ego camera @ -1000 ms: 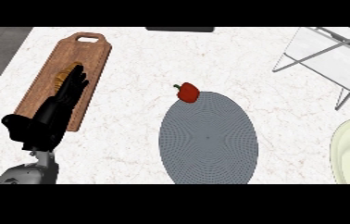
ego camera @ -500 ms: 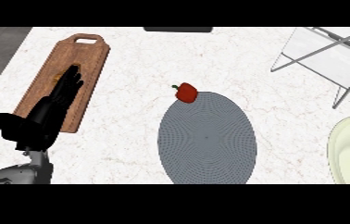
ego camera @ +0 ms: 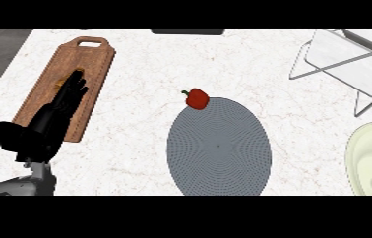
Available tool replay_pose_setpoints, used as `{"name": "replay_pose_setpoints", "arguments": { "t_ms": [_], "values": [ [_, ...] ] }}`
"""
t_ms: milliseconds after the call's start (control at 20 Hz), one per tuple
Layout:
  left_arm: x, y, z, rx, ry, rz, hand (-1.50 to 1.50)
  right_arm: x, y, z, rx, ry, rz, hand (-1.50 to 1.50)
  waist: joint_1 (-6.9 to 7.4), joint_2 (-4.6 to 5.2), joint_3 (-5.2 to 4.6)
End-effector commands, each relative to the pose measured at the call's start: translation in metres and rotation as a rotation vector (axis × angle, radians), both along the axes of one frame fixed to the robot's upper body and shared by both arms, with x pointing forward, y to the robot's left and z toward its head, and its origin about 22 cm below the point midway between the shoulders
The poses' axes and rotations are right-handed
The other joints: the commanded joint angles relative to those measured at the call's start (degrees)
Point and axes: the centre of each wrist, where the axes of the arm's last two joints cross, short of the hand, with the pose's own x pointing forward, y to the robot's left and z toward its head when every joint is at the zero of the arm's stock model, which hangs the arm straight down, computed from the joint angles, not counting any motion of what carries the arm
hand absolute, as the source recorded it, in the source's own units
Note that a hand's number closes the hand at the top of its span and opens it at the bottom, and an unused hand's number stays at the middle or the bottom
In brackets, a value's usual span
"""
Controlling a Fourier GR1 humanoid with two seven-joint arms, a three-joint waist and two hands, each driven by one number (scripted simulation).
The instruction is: Pick the eggplant from the placemat and place it in the tiered shelf
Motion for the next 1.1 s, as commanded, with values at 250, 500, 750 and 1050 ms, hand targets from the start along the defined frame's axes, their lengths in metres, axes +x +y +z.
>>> {"name": "replay_pose_setpoints", "arguments": {
  "t_ms": [250,500,750,1050],
  "values": [
    [-0.002,-0.001,-0.008,-0.002,0.001,-0.002,0.0,-0.009,0.012,0.072,0.034,-0.428,0.018,-1.5,0.07,-0.12,0.24],
    [0.006,0.013,-0.009,-0.003,0.005,-0.003,0.0,-0.018,0.033,0.118,0.044,-0.662,0.026,-1.5,-0.26,-0.01,0.17],
    [0.0,-0.002,-0.007,-0.009,0.005,0.003,0.0,-0.057,0.022,0.193,0.17,-0.995,-0.065,-1.5,-0.95,-0.7,0.22],
    [-0.005,0.016,-0.013,-0.021,0.032,0.053,0.0,-0.088,0.017,0.217,0.327,-1.154,-0.1,-1.5,-3.61,-1.77,0.23]
  ]
}}
